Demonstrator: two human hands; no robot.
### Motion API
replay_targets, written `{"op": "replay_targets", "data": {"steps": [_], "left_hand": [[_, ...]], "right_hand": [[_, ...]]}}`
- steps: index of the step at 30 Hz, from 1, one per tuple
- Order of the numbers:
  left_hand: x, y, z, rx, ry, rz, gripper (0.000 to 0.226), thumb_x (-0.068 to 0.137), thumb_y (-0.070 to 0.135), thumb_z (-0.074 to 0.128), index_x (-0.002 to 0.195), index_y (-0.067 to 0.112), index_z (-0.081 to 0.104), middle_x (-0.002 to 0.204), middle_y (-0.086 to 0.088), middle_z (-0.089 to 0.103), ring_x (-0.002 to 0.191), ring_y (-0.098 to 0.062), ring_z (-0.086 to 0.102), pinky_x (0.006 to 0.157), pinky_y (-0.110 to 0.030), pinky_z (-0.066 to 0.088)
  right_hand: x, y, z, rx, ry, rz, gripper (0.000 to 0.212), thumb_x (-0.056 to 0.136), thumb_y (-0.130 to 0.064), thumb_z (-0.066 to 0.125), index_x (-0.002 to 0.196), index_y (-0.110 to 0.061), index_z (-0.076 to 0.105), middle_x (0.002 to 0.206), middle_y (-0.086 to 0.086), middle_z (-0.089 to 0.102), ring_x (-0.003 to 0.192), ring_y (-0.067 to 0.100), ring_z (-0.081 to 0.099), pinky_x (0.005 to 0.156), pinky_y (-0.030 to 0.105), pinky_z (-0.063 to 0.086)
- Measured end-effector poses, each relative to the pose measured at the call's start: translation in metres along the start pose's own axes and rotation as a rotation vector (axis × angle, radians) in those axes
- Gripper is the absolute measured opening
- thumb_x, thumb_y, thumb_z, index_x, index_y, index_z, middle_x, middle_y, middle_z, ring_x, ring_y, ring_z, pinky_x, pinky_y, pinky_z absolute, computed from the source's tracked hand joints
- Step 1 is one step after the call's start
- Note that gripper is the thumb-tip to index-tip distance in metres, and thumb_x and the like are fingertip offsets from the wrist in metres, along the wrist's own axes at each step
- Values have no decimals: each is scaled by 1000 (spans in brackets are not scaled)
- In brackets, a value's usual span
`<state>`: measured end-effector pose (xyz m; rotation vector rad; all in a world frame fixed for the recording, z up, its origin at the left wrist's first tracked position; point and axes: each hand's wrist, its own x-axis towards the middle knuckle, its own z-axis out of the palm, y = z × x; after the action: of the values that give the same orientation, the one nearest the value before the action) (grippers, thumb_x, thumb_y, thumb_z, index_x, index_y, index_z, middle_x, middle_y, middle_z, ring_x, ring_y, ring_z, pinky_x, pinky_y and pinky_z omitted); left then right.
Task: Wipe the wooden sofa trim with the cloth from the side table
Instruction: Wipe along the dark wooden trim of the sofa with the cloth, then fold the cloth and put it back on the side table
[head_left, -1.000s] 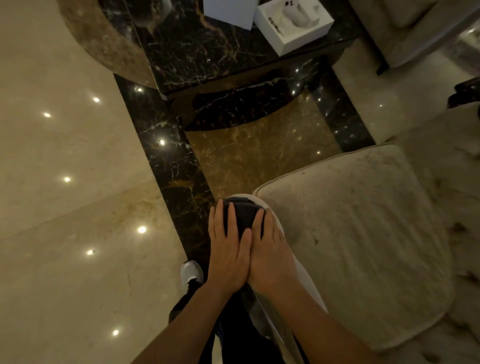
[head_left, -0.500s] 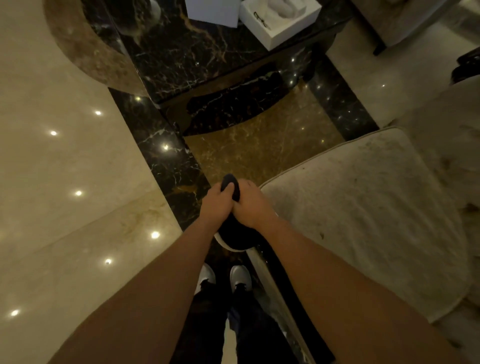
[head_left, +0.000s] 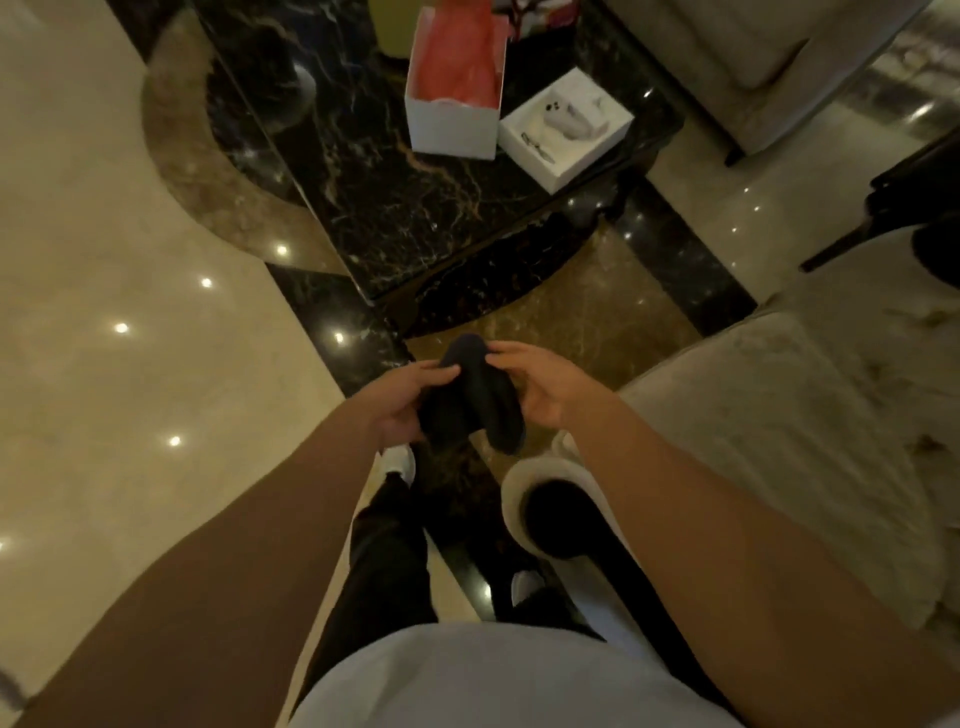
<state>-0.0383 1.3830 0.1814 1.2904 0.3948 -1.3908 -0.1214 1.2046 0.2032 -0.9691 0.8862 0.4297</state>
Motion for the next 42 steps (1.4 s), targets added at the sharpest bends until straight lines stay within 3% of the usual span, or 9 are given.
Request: {"op": "replay_targets", "data": {"steps": [6,10,13,18,24,31,34,37,42], "left_hand": [[6,106,-53,136,23,-183,59,77,10,77,133,6,58,135,-20,60,120,-37,61,80,-48,60],[19,156,-57,188,56,-170,47,88,3,67,134,6,58,138,-18,58,123,-38,58,95,-53,53],[31,192,-21,286,-53,-117,46,90,4,65,134,8,58,139,-17,59,121,-33,60,93,-47,53],[56,237,66,460,-260,-102,52,88,11,67,138,6,55,141,-15,59,131,-34,55,114,-49,39],[114,256,200,565,-435,-35,44,95,4,56,139,8,55,137,-17,62,119,-34,63,86,-43,56],[196,290,351,700,-402,5,55,89,-9,61,140,10,52,140,-16,59,128,-36,57,106,-56,46],[234,310,417,680,-431,-32,57,86,-9,63,138,14,54,138,-15,60,126,-36,58,104,-56,48],[261,330,477,728,-473,-71,58,85,-6,66,136,19,55,135,-12,62,122,-34,60,94,-54,55],[328,368,585,789,-563,-143,57,82,-4,69,131,23,60,132,-11,63,118,-34,61,80,-46,61]], "right_hand": [[46,-48,43,110,-130,34,42,96,-16,60,137,-23,55,136,11,56,126,32,53,110,50,40],[48,-74,52,175,-34,-68,46,91,-1,63,133,-21,58,133,10,59,122,32,57,102,49,48],[39,-97,29,328,100,-153,52,88,3,66,135,-17,57,131,11,62,115,30,62,85,42,57],[6,-120,-41,525,316,-204,67,78,-4,76,139,-18,52,131,11,61,104,31,66,66,42,60],[-7,-136,-144,798,399,-391,20,87,-3,66,100,-17,73,91,9,79,79,28,77,56,42,60],[-14,-182,-266,925,574,-420,52,89,2,61,139,-8,51,125,15,62,97,29,67,58,35,59],[-18,-211,-322,963,713,-444,54,86,1,66,137,-10,53,130,16,61,104,31,64,60,37,58],[-26,-242,-370,982,745,-442,36,83,-1,69,115,-19,70,111,12,72,96,32,71,59,38,60],[-28,-293,-468,1024,855,-469,49,80,-4,74,124,-19,60,124,9,62,110,30,62,60,35,60]]}}
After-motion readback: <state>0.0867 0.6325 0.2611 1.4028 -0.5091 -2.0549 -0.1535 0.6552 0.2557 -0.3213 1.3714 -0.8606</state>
